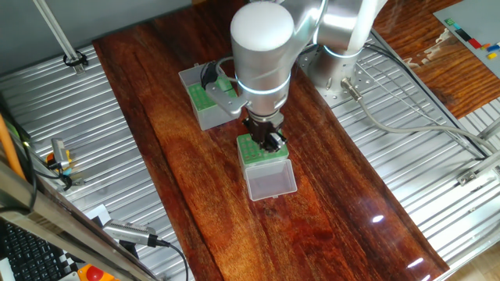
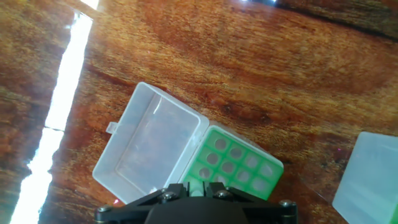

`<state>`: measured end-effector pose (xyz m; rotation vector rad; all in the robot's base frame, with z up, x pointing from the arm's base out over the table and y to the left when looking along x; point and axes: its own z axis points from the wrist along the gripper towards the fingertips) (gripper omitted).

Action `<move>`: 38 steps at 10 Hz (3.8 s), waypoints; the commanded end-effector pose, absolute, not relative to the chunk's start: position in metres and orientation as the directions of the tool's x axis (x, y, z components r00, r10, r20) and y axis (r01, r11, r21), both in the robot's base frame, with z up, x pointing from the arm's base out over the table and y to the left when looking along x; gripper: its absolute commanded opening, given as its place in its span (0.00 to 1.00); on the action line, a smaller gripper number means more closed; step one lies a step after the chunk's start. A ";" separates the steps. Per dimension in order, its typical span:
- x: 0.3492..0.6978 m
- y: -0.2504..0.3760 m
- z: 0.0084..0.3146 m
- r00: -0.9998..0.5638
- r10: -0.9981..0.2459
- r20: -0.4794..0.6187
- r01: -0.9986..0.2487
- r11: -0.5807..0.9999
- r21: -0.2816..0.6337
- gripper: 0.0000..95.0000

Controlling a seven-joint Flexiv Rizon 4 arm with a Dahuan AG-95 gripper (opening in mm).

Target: Transfer all large pipette tips from one holder to another

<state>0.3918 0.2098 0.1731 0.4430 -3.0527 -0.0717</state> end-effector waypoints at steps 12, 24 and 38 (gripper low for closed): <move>0.385 0.200 0.305 -0.938 -0.347 0.022 -0.346 0.938 0.032 0.00; 0.413 0.134 0.306 -0.891 -0.453 0.030 -0.453 0.891 -0.004 0.00; 0.436 0.040 0.318 -0.895 -0.443 0.045 -0.444 0.896 -0.006 0.00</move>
